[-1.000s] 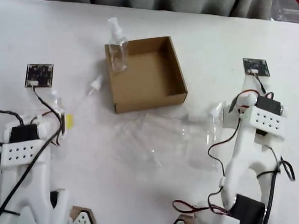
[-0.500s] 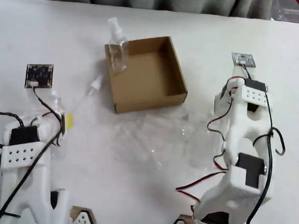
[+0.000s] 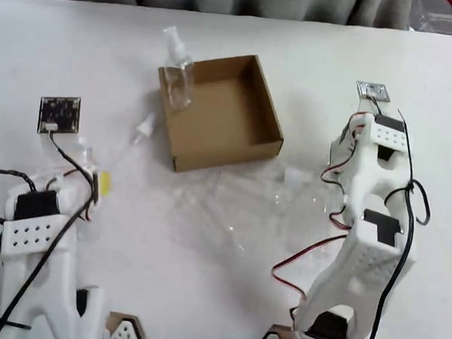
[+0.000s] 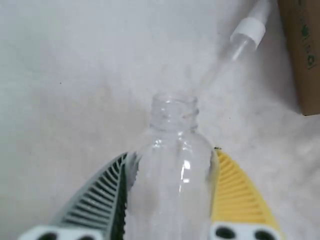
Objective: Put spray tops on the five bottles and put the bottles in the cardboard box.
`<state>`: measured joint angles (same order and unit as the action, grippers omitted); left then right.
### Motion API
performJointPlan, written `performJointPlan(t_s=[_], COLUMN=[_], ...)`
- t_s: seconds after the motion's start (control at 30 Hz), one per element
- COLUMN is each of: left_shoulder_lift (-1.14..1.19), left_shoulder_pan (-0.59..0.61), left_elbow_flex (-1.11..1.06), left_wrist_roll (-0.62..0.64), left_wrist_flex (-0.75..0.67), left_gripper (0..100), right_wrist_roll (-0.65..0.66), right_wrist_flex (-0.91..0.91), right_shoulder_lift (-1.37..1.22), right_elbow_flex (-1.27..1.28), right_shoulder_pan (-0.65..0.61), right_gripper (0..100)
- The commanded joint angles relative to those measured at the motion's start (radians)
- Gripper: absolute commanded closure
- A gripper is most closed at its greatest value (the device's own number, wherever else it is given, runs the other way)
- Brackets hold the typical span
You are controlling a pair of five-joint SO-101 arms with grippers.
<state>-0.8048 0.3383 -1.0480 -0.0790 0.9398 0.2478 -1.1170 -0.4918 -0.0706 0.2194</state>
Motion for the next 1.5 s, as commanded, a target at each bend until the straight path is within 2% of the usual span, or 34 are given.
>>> performJointPlan(t_s=[0.0, 0.23, 0.33, 0.5, 0.67, 0.93, 1.13, 1.27, 1.37, 1.47], left_shoulder_lift=[-0.03, -0.03, -0.03, -0.061, -0.203, -0.513, -0.651, -0.688, -0.699, -0.702], left_shoulder_pan=[-0.013, -0.013, -0.016, -0.07, -0.159, -0.429, -0.616, -0.679, -0.699, -0.688], left_elbow_flex=[0.009, 0.009, 0.008, 0.023, 0.052, 0.051, 0.051, 0.003, -0.083, -0.169], left_wrist_roll=[0.012, 0.012, 0.012, 0.011, 0.011, 0.021, 0.021, 0.021, 0.025, 0.098], left_wrist_flex=[-0.02, -0.02, -0.017, -0.021, -0.023, -0.026, -0.034, -0.173, -0.325, -0.439], left_gripper=[98, 98, 98, 98, 98, 98, 98, 98, 98, 98], right_wrist_roll=[0.041, 0.048, 0.048, 0.048, 0.048, 0.049, 0.046, 0.034, -0.035, -0.086], right_wrist_flex=[-0.025, -0.045, -0.124, -0.352, -0.616, -0.608, -0.602, -0.599, -0.564, -0.506], right_shoulder_lift=[0.016, -0.041, -0.068, -0.059, 0.022, 0.346, 0.659, 0.819, 0.903, 0.951], right_elbow_flex=[-0.051, -0.124, -0.195, -0.396, -0.594, -0.376, -0.209, -0.199, -0.196, -0.196], right_shoulder_pan=[0.007, 0.005, 0.008, 0.013, 0.012, 0.025, -0.005, -0.065, -0.124, -0.185], right_gripper=[90.2, 90.6, 98.3, 98.5, 98.2, 98.2, 98.2, 98.2, 98.2, 98.2])
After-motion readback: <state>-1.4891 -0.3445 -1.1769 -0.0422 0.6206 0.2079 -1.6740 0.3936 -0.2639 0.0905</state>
